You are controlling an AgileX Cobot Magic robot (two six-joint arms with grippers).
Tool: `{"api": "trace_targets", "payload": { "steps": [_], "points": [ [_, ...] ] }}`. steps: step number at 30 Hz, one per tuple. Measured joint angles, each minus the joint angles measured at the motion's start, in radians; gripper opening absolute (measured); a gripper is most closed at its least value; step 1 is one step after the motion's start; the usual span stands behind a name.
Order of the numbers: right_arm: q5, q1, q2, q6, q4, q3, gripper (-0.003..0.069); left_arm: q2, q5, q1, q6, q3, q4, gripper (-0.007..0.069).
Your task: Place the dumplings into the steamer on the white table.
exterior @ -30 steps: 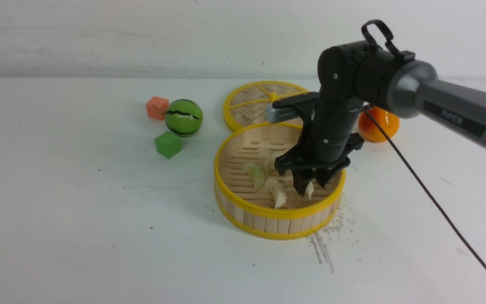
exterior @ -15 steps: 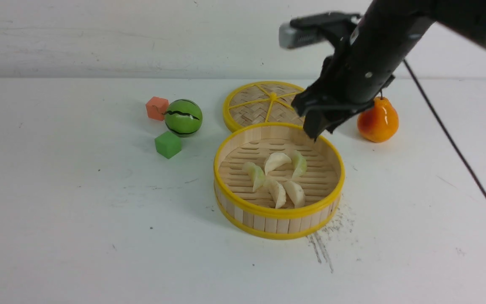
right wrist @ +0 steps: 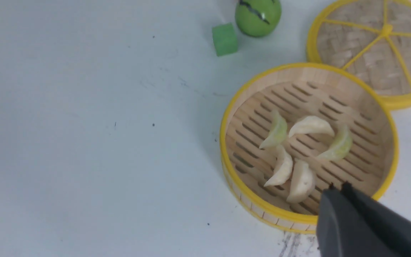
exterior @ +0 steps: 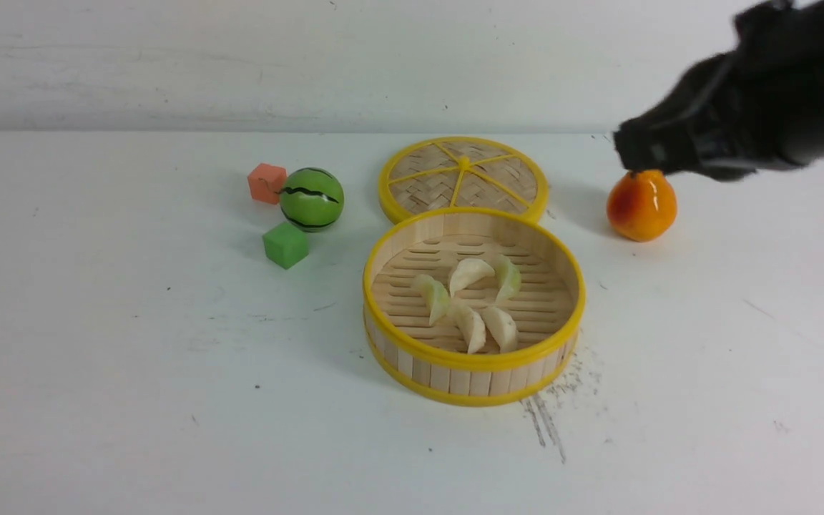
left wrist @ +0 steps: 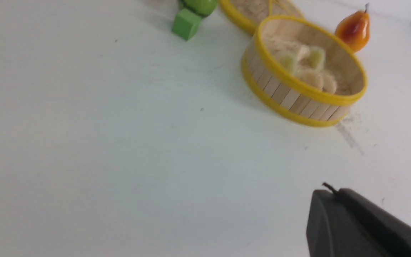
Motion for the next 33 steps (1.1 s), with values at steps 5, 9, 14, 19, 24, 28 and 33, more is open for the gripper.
{"api": "trace_targets", "payload": {
  "steps": [5,9,14,19,24,28,33],
  "points": [
    [-0.147,0.0,-0.234,-0.008,0.006,0.214,-0.002,0.0,-0.109,0.0,-0.003,0.009,0.0,-0.0014],
    [-0.217,0.0,-0.39,-0.015,0.021,0.353,-0.0018,0.0,-0.123,0.0,-0.003,0.009,0.002,-0.0014],
    [-0.247,0.0,-0.5,-0.015,0.021,0.418,-0.0015,0.0,-0.109,0.0,-0.004,0.009,0.002,-0.0014],
    [-0.256,0.0,-0.573,-0.015,0.022,0.419,-0.0011,0.0,-0.1,0.0,-0.006,0.009,0.002,-0.0014],
    [-0.256,0.0,-0.593,-0.015,0.022,0.419,-0.001,0.0,-0.099,0.0,-0.006,0.009,0.002,-0.0014],
    [-0.256,0.0,-0.593,-0.015,0.022,0.419,-0.0006,0.0,-0.098,0.0,-0.006,0.009,0.002,-0.0014],
    [-0.256,0.0,-0.593,-0.015,0.022,0.419,-0.0002,0.0,-0.097,0.0,-0.006,0.009,0.002,-0.0014]
  ]
}}
